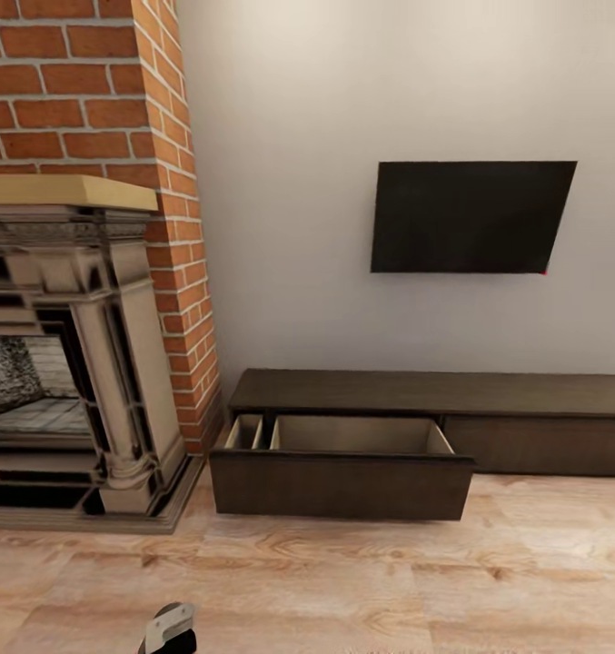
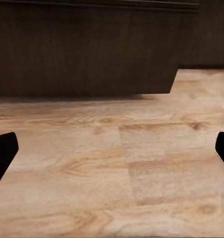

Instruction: Place each of the two pumpkins and all three candles from the living room inside a cabinet in the living room (use any cabinet), then make sure every cabinet is closed, and position the cauldron so it is next to a table in the living room.

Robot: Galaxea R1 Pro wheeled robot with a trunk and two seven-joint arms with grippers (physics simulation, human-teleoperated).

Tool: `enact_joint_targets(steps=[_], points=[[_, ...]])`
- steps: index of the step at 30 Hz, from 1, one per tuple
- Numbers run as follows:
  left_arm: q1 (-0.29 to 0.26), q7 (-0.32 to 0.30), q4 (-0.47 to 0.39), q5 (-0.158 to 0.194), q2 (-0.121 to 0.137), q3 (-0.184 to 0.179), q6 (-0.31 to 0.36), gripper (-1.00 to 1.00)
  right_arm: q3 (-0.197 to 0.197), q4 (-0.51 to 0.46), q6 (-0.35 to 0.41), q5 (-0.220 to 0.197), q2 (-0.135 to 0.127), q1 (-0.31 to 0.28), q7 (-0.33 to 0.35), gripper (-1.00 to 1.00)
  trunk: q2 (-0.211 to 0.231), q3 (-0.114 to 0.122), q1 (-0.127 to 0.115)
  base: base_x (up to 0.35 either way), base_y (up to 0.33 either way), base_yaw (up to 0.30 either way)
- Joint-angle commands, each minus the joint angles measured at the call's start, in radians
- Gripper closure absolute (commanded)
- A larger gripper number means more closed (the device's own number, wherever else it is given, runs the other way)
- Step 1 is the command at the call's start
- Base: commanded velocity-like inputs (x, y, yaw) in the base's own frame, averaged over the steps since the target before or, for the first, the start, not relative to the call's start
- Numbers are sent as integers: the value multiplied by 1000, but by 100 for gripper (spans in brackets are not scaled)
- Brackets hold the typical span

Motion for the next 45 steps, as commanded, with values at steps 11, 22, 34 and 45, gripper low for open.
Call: enact_joint_targets(steps=[11,22,34,45], points=[[0,0,-1,5,-2,3,-5,100,8,2,-3,-6,0,-1,-5,-100,0,-1,0,0,0,-293],[0,0,-1,3,-12,3,-5,100,8,2,-3,-7,0,-1,-5,-100,0,-1,0,0,-64,-186],[0,0,-1,3,-11,1,-5,100,8,2,-3,-6,0,-1,-5,-100,0,-1,0,0,-303,-2],[0,0,-1,4,-11,1,-5,100,8,2,-3,-9,31,-1,-8,-100,0,-8,0,0,-209,0]])
